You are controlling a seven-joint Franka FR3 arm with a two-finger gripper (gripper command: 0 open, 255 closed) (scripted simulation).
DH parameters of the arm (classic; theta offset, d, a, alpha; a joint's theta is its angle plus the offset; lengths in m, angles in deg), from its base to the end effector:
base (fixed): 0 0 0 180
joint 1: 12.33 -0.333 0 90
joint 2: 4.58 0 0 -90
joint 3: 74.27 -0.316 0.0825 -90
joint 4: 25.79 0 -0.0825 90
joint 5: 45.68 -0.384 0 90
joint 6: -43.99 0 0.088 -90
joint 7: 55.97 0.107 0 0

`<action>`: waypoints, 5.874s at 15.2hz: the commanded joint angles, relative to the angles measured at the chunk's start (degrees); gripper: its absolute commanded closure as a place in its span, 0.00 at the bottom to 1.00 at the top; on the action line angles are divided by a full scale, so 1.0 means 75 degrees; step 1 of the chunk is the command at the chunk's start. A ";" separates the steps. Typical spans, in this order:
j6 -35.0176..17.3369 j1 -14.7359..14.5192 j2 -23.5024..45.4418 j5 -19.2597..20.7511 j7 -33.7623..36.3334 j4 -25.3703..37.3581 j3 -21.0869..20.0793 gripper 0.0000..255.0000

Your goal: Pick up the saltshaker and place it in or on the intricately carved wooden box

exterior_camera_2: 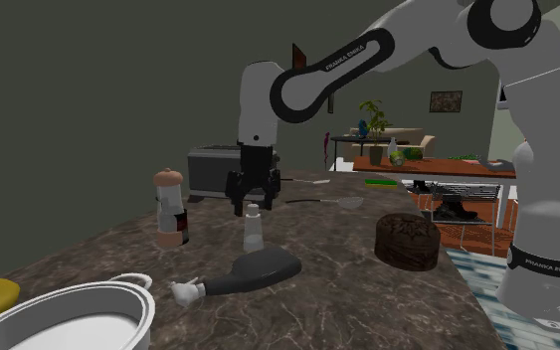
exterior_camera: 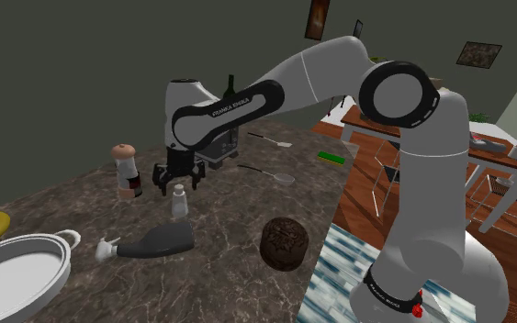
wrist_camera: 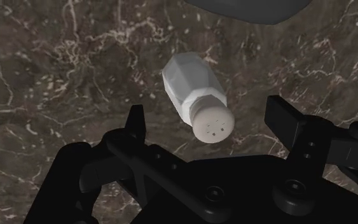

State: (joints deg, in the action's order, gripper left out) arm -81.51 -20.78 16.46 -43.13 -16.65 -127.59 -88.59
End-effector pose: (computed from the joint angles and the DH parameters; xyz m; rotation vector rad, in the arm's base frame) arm 0.6053 0.2381 0.3632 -3.0366 0.4320 -0.0360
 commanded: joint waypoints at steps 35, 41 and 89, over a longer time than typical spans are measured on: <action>0.1918 0.0034 -0.0630 -0.0174 -0.0042 0.1305 -0.0077 1.00; 0.2514 0.0023 -0.0683 -0.0187 -0.0032 0.1850 -0.0088 1.00; 0.2828 -0.0139 -0.9726 -0.1861 -0.1320 -0.6838 0.0599 1.00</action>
State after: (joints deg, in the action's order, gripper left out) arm -59.47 -21.83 -56.63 -57.02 -26.43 -178.22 -84.04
